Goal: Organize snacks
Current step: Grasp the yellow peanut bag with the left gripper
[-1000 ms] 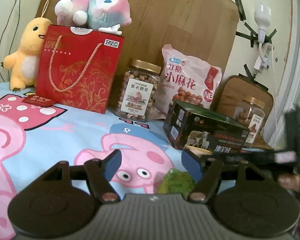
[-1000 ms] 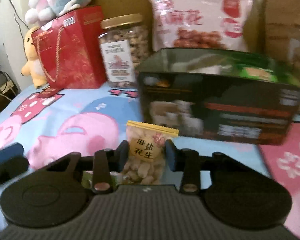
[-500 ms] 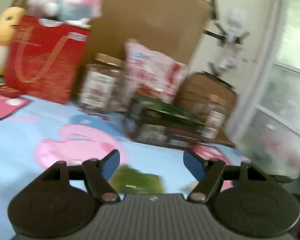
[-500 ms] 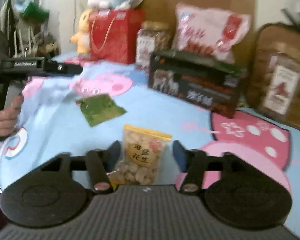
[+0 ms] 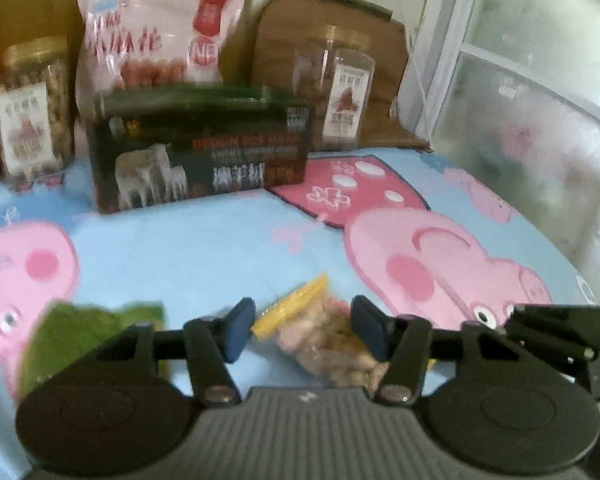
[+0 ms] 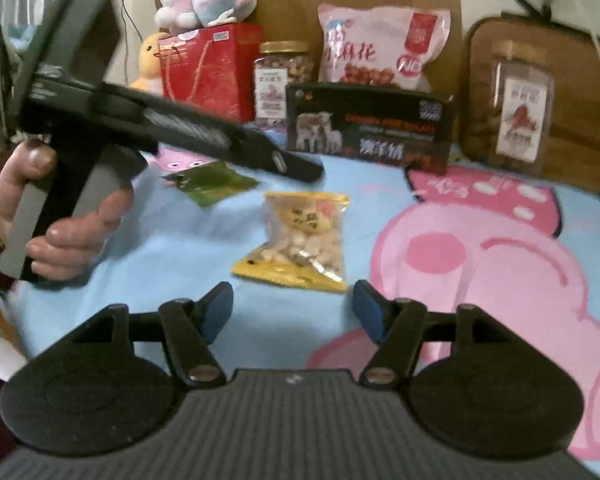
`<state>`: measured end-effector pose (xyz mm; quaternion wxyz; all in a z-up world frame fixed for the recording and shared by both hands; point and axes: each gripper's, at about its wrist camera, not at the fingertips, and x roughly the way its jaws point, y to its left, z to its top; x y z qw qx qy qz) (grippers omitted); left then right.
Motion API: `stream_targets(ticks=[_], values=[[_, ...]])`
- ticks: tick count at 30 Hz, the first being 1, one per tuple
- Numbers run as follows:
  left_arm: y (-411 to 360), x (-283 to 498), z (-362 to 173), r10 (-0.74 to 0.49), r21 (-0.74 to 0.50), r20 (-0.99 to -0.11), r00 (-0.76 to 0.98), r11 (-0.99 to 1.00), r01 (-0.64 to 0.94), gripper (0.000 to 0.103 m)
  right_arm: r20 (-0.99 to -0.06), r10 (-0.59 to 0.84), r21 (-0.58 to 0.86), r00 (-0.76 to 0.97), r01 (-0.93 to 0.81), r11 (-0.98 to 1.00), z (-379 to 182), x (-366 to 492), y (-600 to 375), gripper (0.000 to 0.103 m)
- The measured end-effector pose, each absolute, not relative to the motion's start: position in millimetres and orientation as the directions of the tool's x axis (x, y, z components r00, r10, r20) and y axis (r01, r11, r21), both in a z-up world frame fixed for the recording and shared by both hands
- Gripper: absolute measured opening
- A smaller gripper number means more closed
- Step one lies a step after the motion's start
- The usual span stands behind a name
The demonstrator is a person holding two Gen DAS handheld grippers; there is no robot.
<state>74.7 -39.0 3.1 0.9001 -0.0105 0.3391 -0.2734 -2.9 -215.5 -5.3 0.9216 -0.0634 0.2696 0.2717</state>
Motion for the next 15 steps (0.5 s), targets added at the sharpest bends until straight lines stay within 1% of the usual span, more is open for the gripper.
stream_targets(ticks=[1,4,7,9,15], values=[[-38.6,72.1,3.0,-0.507,-0.209,-0.605,0.614,0.845,0.492,0.047,-0.531,0.464,0.031,0.709,-0.531,0.847,-4.4,-2.8,-216.3,0.050],[-35.7,68.5,5.6,-0.509,-0.231,-0.608,0.609,0.847,0.478,0.045,-0.532,0.467,0.047,0.706,-0.526,0.849,-4.0,3.6,-218.0,0.044],[-29.1,68.9,10.2,-0.513,-0.263,-0.609,0.605,0.850,0.456,0.041,-0.526,0.480,0.056,0.702,-0.535,0.843,-3.6,5.1,-217.6,0.043],[-26.1,71.7,21.3,-0.515,-0.274,-0.596,0.617,0.852,0.446,0.041,-0.509,0.488,0.065,0.709,-0.534,0.843,-0.5,4.5,-216.5,0.043],[-18.6,93.3,77.2,-0.488,-0.218,-0.488,0.724,0.871,0.440,0.041,-0.382,0.516,0.036,0.766,-0.546,0.837,33.2,21.3,-212.5,0.043]])
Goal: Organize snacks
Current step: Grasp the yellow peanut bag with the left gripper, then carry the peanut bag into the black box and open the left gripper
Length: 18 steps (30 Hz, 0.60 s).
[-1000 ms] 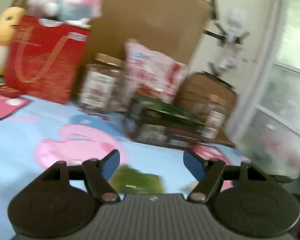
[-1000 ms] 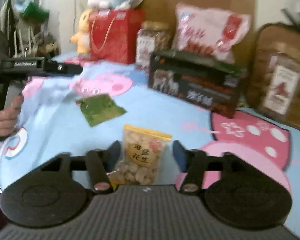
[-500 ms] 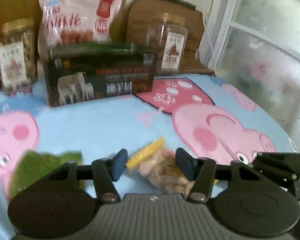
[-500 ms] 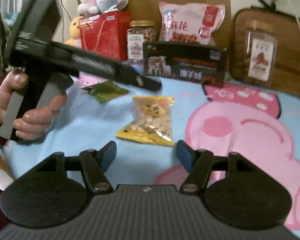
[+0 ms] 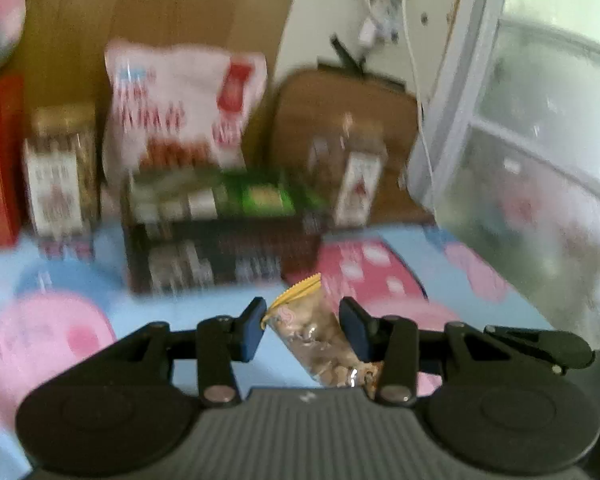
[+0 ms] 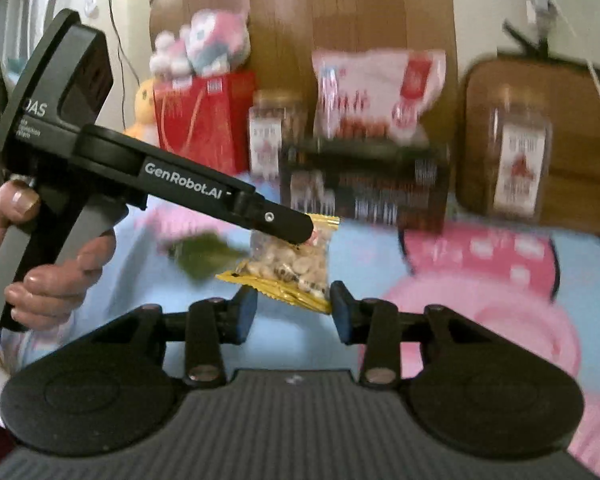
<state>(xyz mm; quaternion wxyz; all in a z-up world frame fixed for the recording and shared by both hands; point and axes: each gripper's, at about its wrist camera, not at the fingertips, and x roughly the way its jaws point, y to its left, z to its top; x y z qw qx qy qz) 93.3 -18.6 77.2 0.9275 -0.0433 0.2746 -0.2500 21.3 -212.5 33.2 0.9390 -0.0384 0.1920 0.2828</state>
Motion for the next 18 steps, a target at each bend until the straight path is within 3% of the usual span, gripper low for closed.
stream_targets(ticks=[7,12,13,15,18], values=[[-9.7,170.6,108.3,-0.411,-0.210,-0.422,0.808,0.911,0.355,0.041,-0.277,0.508,-0.054,0.816,-0.541,0.839,59.5,91.4,-189.0,0.043],[-5.6,232.3,93.7,-0.340,-0.232,-0.445,0.829,0.937,0.260,0.043,-0.277,0.470,-0.066,0.838,-0.505,0.861,58.8,150.4,-177.8,0.043],[-5.2,242.2,88.6,-0.311,-0.226,-0.454,0.835,0.947,0.230,0.047,-0.281,0.458,-0.066,0.844,-0.493,0.868,56.6,162.4,-177.0,0.044],[-3.2,253.6,80.1,-0.279,-0.222,-0.469,0.838,0.956,0.194,0.046,-0.273,0.394,-0.087,0.877,-0.431,0.898,51.2,176.9,-176.1,0.045],[3.4,254.7,68.5,-0.283,-0.237,-0.487,0.826,0.953,0.187,0.047,-0.244,0.297,-0.028,0.923,-0.313,0.949,38.3,190.4,-192.8,0.057]])
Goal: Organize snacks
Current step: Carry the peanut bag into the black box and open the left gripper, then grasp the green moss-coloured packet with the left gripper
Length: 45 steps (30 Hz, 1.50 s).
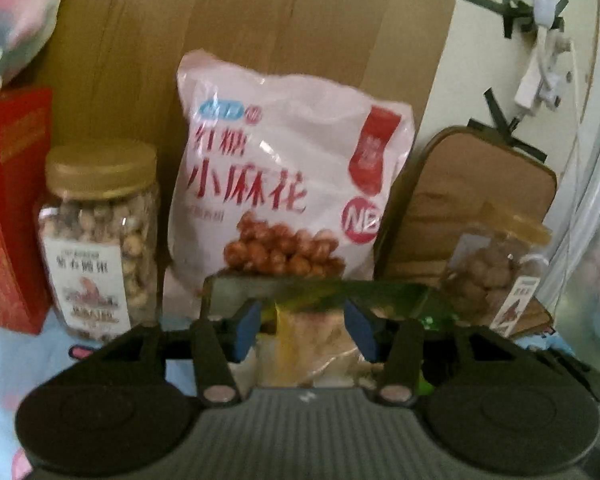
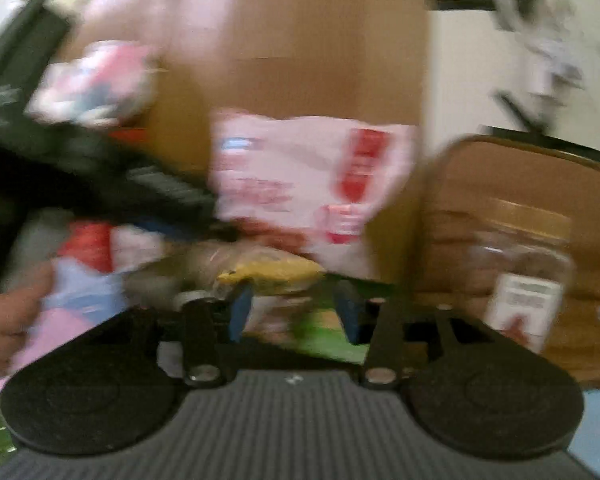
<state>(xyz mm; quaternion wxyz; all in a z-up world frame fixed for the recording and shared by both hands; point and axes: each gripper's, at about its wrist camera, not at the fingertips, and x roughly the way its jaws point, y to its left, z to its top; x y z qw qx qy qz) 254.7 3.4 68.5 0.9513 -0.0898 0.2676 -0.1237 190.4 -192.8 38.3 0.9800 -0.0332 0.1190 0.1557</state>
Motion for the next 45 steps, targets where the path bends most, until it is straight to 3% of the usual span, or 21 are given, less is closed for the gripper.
stream_targets(ticks=[2,14,21,31,34,37,38,40,41,44,45], values=[[3.1,250.5,63.7,-0.274,-0.222,-0.489,0.828,0.957,0.185,0.047,-0.283,0.329,0.081,0.901,-0.319,0.944,32.2,199.0,-210.4,0.057],[27.1,156.7,86.1,-0.297,-0.235,-0.445,0.845,0.949,0.210,0.049,-0.255,0.411,0.216,0.875,-0.363,0.906,51.4,163.4,-220.7,0.057],[84.1,101.6,61.8,-0.253,-0.299,-0.522,0.815,0.949,0.103,0.050,-0.410,0.548,0.292,0.729,-0.464,0.836,18.0,114.3,-205.0,0.057],[103.4,80.0,21.9,-0.336,-0.382,-0.610,0.718,0.918,0.106,0.050,-0.539,0.600,0.110,0.592,-0.657,0.746,6.8,72.9,-125.4,0.062],[91.3,82.0,14.3,-0.352,-0.366,-0.624,0.697,0.921,0.137,0.066,-0.569,0.549,-0.017,0.612,-0.677,0.736,2.9,66.0,-105.8,0.062],[79.5,81.8,8.9,-0.331,-0.329,-0.624,0.707,0.933,0.146,0.067,-0.566,0.527,-0.063,0.634,-0.670,0.739,2.7,67.9,-100.5,0.067],[76.5,82.3,8.5,-0.332,-0.326,-0.622,0.710,0.933,0.151,0.067,-0.567,0.529,-0.054,0.631,-0.670,0.741,2.5,71.0,-100.9,0.067],[72.2,83.5,8.0,-0.356,-0.341,-0.618,0.701,0.925,0.169,0.052,-0.575,0.542,-0.013,0.613,-0.670,0.743,1.5,80.4,-104.7,0.066],[70.3,84.9,7.6,-0.370,-0.350,-0.617,0.694,0.919,0.179,0.050,-0.578,0.553,0.015,0.600,-0.670,0.742,1.5,85.1,-107.5,0.066],[63.0,84.6,6.8,-0.360,-0.329,-0.615,0.702,0.926,0.187,0.050,-0.568,0.562,0.036,0.601,-0.664,0.747,0.0,78.5,-111.7,0.065],[60.3,83.7,6.4,-0.351,-0.314,-0.613,0.708,0.930,0.190,0.050,-0.561,0.564,0.040,0.606,-0.661,0.749,-0.1,76.7,-113.2,0.059]])
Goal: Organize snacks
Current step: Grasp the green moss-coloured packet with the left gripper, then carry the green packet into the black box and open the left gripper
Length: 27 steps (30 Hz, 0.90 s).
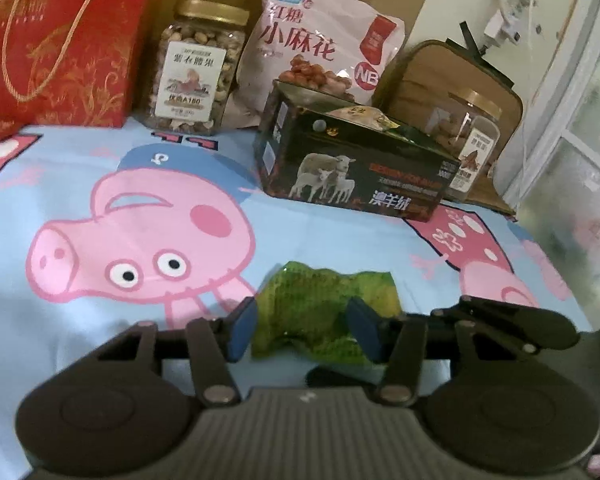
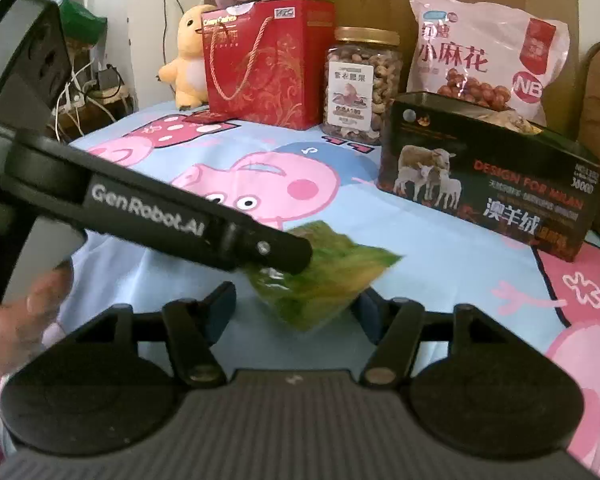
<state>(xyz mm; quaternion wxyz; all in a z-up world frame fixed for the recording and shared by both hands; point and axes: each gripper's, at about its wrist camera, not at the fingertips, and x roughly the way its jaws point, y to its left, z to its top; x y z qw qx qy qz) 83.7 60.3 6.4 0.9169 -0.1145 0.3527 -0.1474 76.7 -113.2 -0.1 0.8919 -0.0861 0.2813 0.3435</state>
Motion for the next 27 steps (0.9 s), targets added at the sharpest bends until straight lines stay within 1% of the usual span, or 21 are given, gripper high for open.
stream_targets(ticks=[1,4,8,11,15,17,18,19,22,24,27], values=[[58.5,82.7,6.1,-0.344,-0.302,-0.612,0.713,0.934,0.191,0.050,-0.552,0.575,0.051,0.604,-0.664,0.746,0.1,74.8,-115.0,0.052],[57.0,81.4,6.2,-0.338,-0.295,-0.610,0.717,0.936,0.190,0.051,-0.524,0.615,0.109,0.589,-0.670,0.734,1.2,74.1,-124.3,0.052],[63.4,82.4,6.6,-0.360,-0.334,-0.604,0.711,0.924,0.184,0.051,-0.493,0.651,0.196,0.578,-0.655,0.730,2.7,80.0,-136.6,0.052],[72.6,85.1,5.8,-0.399,-0.396,-0.597,0.696,0.901,0.176,0.049,-0.478,0.679,0.258,0.557,-0.650,0.714,3.2,84.0,-144.3,0.053],[87.1,90.6,3.4,-0.474,-0.512,-0.573,0.669,0.844,0.159,0.049,-0.472,0.677,0.250,0.564,-0.651,0.717,4.3,82.5,-142.1,0.053],[88.7,93.0,1.7,-0.532,-0.574,-0.550,0.645,0.801,0.170,0.050,-0.472,0.672,0.240,0.571,-0.650,0.721,4.5,82.4,-140.0,0.051],[87.5,93.7,1.2,-0.546,-0.590,-0.543,0.638,0.789,0.173,0.053,-0.474,0.668,0.232,0.574,-0.651,0.723,4.3,82.4,-139.6,0.042],[85.0,93.4,1.4,-0.543,-0.585,-0.543,0.641,0.792,0.176,0.055,-0.481,0.658,0.220,0.579,-0.647,0.730,3.8,81.9,-137.4,0.031],[79.4,92.5,1.8,-0.544,-0.574,-0.541,0.642,0.796,0.191,0.056,-0.467,0.654,0.221,0.595,-0.637,0.738,4.0,82.8,-141.1,0.024],[82.1,93.4,1.6,-0.565,-0.603,-0.529,0.633,0.775,0.189,0.065,-0.460,0.656,0.225,0.598,-0.636,0.738,4.3,82.2,-142.9,0.023],[90.9,93.6,1.1,-0.591,-0.652,-0.505,0.629,0.739,0.171,0.070,-0.449,0.668,0.235,0.593,-0.643,0.729,5.1,81.2,-145.3,0.021]])
